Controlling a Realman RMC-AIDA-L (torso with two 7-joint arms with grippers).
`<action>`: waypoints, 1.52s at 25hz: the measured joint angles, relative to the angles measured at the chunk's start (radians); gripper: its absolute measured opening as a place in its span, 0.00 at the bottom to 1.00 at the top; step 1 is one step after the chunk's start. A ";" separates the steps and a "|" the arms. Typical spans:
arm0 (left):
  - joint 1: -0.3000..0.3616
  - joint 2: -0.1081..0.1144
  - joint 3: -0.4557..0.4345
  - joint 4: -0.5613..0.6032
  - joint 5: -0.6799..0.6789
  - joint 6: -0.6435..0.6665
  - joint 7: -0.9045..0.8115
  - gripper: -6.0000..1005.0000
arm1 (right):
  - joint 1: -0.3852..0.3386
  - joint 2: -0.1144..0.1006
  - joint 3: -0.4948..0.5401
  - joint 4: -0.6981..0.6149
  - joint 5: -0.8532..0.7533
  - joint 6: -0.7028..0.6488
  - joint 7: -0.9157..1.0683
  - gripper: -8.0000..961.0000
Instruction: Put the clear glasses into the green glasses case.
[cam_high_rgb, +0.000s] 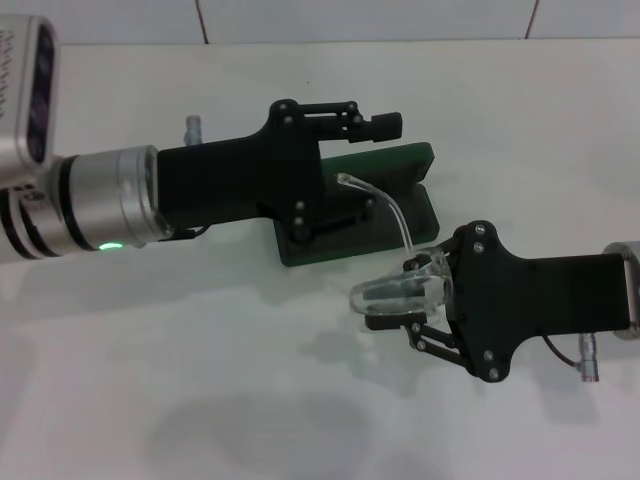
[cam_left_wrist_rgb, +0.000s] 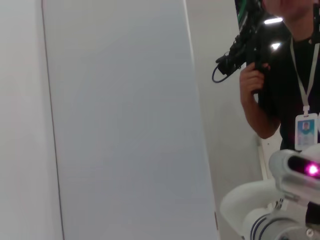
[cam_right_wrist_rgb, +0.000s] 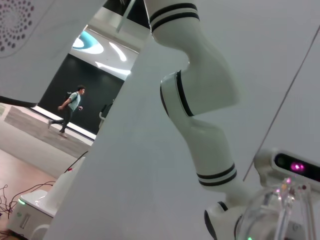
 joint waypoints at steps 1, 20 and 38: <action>0.002 0.001 0.000 0.000 -0.002 0.007 0.001 0.47 | -0.001 0.000 0.000 0.000 0.000 0.003 0.002 0.15; 0.027 0.016 0.000 -0.002 0.007 0.067 0.015 0.47 | 0.006 -0.005 0.003 0.020 -0.001 0.053 0.105 0.18; 0.150 0.000 -0.002 -0.047 -0.319 -0.030 0.018 0.47 | -0.020 -0.028 0.027 -0.059 -0.013 0.177 0.124 0.21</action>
